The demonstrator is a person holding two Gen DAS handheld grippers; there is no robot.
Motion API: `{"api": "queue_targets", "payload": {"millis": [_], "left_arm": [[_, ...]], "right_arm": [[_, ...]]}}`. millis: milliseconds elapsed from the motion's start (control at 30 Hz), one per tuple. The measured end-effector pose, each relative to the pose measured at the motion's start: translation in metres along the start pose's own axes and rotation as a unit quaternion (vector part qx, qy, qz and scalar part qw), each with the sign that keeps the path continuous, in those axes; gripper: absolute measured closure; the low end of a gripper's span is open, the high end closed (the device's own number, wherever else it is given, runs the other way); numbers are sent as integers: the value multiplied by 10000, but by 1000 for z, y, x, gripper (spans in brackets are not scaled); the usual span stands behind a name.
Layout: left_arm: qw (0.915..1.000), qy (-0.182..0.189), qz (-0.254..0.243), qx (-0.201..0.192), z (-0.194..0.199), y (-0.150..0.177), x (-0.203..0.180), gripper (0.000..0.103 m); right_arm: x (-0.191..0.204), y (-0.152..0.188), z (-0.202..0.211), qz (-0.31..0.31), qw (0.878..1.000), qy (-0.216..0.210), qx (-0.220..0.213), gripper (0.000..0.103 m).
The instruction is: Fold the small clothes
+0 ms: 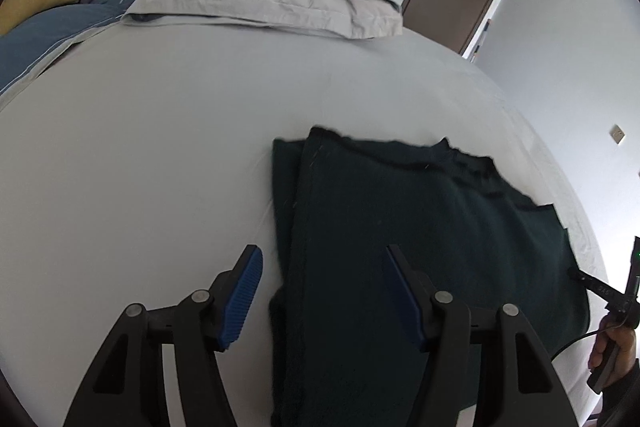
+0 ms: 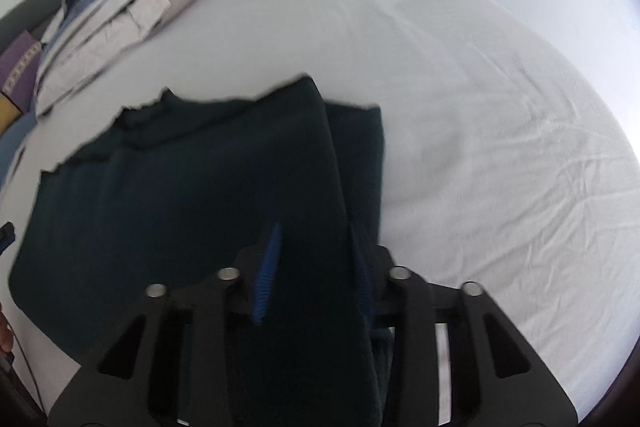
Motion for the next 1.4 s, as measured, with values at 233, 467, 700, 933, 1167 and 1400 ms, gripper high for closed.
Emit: {"api": "queue_targets", "payload": {"millis": [233, 467, 700, 933, 1167, 1400], "left_arm": [[9997, -129, 110, 192, -10, 22, 14, 55], [9997, -68, 111, 228, -15, 30, 14, 73], [9995, -78, 96, 297, -18, 28, 13, 75], [9994, -64, 95, 339, -20, 28, 14, 75], [9993, -17, 114, 347, -20, 28, 15, 75], [9992, 65, 178, 361, -20, 28, 15, 71]], "right_arm": [[-5, 24, 27, -140, 9996, -11, -238, 90], [-19, 49, 55, -265, 9989, -70, -381, 98], [-31, 58, 70, -670, 9960, -253, -526, 99], [-41, 66, 52, -784, 9960, -373, -228, 98], [-42, 67, 47, -792, 9958, -386, -260, 98], [-33, 66, 59, -758, 9963, -313, -237, 87]]}}
Point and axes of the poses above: each gripper's, at about its wrist camera, not at the fingertips, and z roughly against the way its jaws point, x to its left, y to its underside, the point moved 3 cm from there along -z, roughly the way its jaws point, and after that the axes turned 15 degrees about -y, right-handed, at the moved point
